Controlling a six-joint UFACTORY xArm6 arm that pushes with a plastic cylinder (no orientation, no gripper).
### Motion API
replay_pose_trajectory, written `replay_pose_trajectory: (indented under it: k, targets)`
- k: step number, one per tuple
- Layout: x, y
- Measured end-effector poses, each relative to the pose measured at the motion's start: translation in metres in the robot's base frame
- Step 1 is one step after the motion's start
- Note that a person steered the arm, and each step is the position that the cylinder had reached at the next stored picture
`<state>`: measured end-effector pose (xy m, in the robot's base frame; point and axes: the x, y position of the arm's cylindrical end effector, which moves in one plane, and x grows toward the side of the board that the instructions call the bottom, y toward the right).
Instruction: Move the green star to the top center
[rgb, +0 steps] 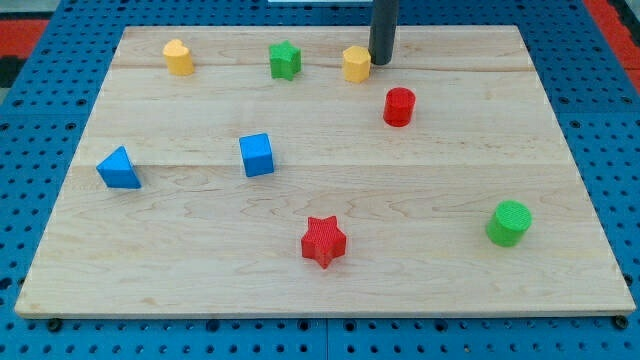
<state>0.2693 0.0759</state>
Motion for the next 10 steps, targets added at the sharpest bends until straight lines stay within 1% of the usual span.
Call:
replay_pose_trajectory:
  k: [1,2,3,4,5,6,7,8,9,10]
  targets:
    - [0.017,-0.001]
    - [0.034,-0.022]
    - [0.038,-0.097]
    - [0.061,-0.175]
    - [0.055,-0.193]
    - [0.034,-0.197]
    - [0.042,-0.184]
    - [0.045,-0.124]
    - [0.003,-0.124]
    - [0.003,-0.152]
